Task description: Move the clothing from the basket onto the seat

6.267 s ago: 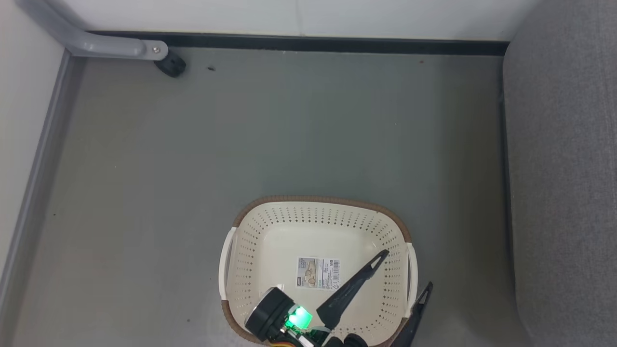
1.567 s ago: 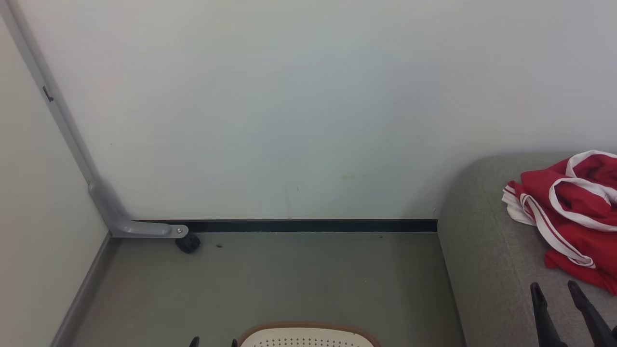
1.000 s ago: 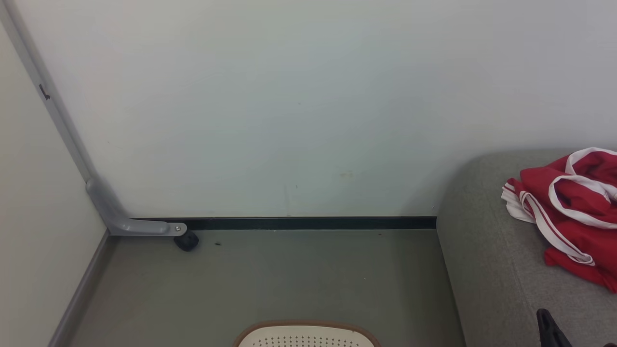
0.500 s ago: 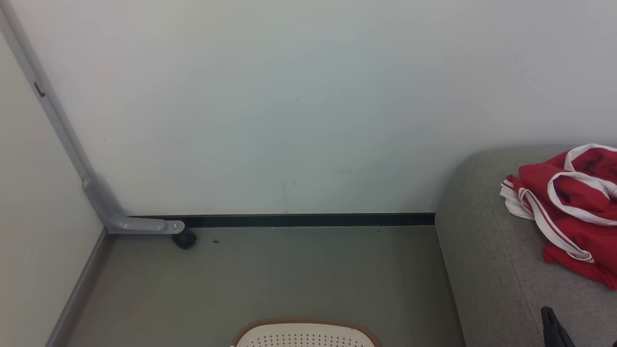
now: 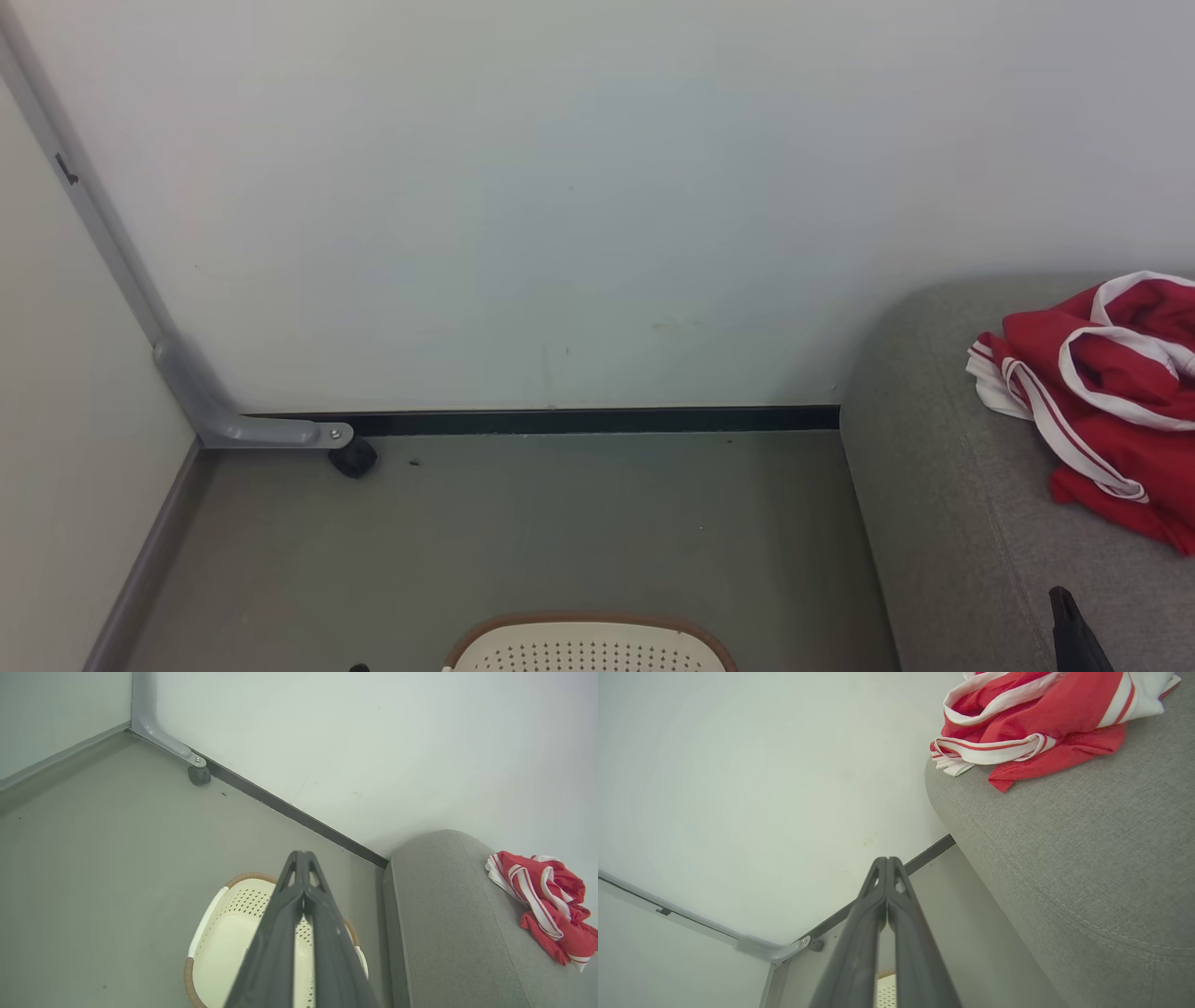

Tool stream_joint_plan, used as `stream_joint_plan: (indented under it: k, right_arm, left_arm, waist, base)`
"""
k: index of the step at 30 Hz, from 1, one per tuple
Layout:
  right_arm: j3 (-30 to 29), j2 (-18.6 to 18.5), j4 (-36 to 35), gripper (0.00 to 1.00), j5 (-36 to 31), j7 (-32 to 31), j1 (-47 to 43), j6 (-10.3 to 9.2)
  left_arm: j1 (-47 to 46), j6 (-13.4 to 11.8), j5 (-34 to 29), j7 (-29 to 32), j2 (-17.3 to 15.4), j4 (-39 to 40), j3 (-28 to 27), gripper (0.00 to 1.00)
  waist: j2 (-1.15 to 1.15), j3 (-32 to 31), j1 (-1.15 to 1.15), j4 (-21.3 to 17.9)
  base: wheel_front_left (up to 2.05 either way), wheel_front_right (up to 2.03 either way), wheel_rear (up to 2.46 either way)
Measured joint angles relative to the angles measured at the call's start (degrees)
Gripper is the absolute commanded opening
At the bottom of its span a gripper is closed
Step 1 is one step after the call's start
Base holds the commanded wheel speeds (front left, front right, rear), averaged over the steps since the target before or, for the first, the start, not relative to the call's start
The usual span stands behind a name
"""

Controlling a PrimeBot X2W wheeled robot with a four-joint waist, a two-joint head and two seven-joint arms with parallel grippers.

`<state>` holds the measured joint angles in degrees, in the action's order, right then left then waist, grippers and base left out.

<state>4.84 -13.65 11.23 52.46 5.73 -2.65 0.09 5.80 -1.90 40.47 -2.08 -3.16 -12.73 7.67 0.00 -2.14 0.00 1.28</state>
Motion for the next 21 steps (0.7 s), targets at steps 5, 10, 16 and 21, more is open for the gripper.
stream_joint_plan:
  k: [5, 10, 16, 21]
  right_arm:
    - [-1.25, 1.08, 0.57, 0.0, 3.86, -1.21, 0.3, 0.7]
    - [-2.32, 2.05, 0.92, 0.0, 7.13, -2.23, 1.22, 1.13]
    - [-3.63, 3.19, 1.89, 0.0, 10.98, -3.58, 1.7, 1.91]
    - [-4.66, 4.11, 2.2, 0.0, 14.26, -4.67, 2.42, 2.46]
  left_arm:
    - [-1.18, 0.97, 5.53, 0.99, 0.03, -0.31, -1.35, 0.0]
    - [-2.05, 1.48, 9.66, 1.57, 0.07, -0.86, -2.21, 0.0]
    - [-2.33, 2.47, 14.33, 2.56, 0.09, -1.29, -3.55, 0.0]
    - [-3.63, 3.12, 18.57, 3.22, 0.12, -1.53, -4.53, 0.0]
  waist:
    - [0.0, 0.23, 0.0, -0.13]
    - [0.0, 0.42, 0.0, -0.24]
    - [0.0, 0.64, 0.0, -0.37]
    - [0.0, 0.83, 0.0, -0.48]
  base:
    - [0.0, 0.0, 0.0]
    - [0.0, 0.0, 0.0]
    - [0.0, 0.0, 0.0]
    - [0.0, 0.0, 0.0]
